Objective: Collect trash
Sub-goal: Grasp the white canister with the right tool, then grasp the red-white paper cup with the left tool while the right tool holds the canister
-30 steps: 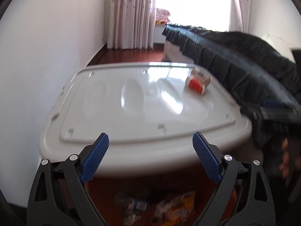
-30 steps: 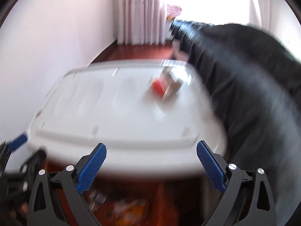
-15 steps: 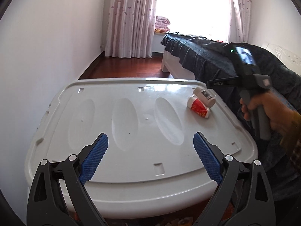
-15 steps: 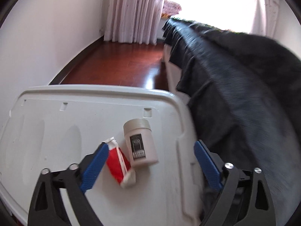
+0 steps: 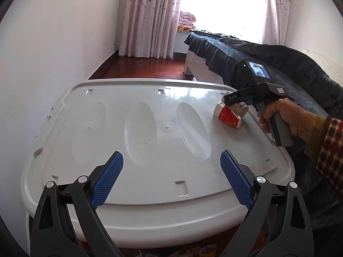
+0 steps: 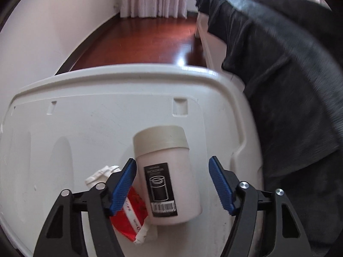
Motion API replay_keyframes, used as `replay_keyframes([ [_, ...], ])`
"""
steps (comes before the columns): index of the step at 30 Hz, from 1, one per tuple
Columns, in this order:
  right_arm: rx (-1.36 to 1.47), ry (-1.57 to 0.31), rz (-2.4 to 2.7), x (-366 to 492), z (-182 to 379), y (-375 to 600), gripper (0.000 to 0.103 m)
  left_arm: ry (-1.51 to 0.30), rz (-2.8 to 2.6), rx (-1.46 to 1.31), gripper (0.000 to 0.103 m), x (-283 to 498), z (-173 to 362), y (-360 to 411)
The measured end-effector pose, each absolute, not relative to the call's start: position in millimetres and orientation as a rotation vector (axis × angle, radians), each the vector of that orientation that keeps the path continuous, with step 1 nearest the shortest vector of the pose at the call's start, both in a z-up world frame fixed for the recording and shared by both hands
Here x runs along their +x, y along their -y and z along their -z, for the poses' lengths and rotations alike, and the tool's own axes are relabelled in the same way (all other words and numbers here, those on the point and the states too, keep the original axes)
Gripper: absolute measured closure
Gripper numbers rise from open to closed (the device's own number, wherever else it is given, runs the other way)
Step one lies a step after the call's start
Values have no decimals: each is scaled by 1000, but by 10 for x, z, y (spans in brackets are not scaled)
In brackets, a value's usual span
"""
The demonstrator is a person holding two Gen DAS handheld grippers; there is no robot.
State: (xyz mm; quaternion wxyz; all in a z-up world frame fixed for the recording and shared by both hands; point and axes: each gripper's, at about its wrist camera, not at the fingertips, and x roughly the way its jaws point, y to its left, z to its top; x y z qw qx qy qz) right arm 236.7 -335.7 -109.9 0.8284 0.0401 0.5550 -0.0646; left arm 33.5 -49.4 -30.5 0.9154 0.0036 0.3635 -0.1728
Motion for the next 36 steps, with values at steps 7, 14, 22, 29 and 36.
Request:
replay_keyframes([
  [7, 69, -1115, 164, 2164, 996, 3334, 55, -756, 352, 8, 13, 338, 318, 516],
  [14, 16, -951, 157, 1527, 282, 3301, 55, -808, 359, -55, 13, 501, 281, 798],
  [22, -22, -796, 186, 671, -391, 3511, 54, -871, 370, -82, 13, 1108, 376, 1785],
  [29, -8, -735, 187, 388, -474, 3642, 54, -933, 305, -89, 13, 1632, 708, 2391],
  [36, 18, -720, 157, 438, -449, 3655, 55, -963, 233, -37, 15, 1926, 1010, 2620],
])
